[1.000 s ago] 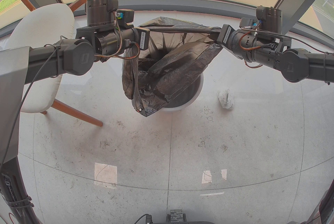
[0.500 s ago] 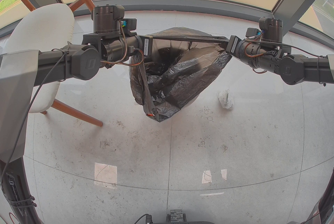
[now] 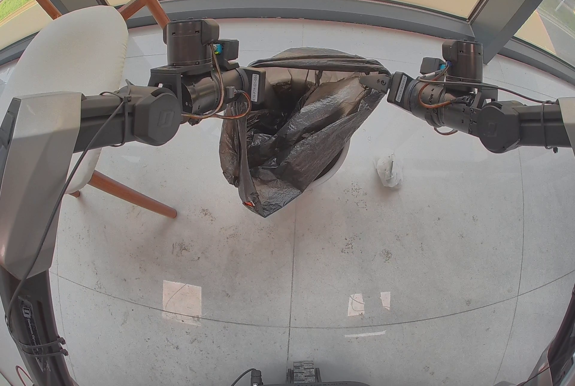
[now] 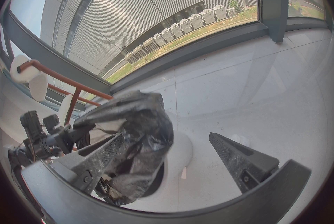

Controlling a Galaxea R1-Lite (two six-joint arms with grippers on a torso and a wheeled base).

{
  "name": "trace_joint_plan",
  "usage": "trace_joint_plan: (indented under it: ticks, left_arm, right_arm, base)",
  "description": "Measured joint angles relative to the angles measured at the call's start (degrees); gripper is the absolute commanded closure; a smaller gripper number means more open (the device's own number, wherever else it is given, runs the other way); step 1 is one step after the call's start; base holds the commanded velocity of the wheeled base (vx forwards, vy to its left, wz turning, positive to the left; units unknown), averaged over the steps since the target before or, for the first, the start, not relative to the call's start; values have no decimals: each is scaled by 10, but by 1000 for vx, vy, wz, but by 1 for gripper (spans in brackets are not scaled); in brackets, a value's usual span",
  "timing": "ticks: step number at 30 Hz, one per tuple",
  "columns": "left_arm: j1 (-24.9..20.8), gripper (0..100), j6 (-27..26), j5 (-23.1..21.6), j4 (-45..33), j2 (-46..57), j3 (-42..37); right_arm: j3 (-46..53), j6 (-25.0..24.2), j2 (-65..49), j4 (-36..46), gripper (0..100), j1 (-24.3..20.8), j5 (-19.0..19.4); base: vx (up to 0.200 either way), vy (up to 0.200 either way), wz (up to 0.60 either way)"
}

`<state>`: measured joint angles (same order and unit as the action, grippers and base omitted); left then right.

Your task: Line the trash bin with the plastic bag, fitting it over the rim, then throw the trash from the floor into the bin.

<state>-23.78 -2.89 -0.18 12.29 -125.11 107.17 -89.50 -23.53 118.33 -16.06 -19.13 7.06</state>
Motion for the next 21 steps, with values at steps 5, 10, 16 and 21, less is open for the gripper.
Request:
trace_joint_plan:
  ticks: [5,10,16,21]
  left_arm:
    - [0,100,1,0,-1,-1,9]
    - [0,0,2,-1,-5,-11,36]
    - [4,0,2,-1,-24,-36,64]
    - [9,0,2,2,-31,-65,71]
  right_arm:
    - [73,27,-30,0,0,0,23]
    - [164,39,-79,-25,0,-3,40]
    - [255,42,-135,-104,0,-5,44]
    - [309,42,-185,-121,0,-5,44]
  base:
    - [0,0,0]
    - [0,0,0]
    - [0,0,0]
    - [0,0,0]
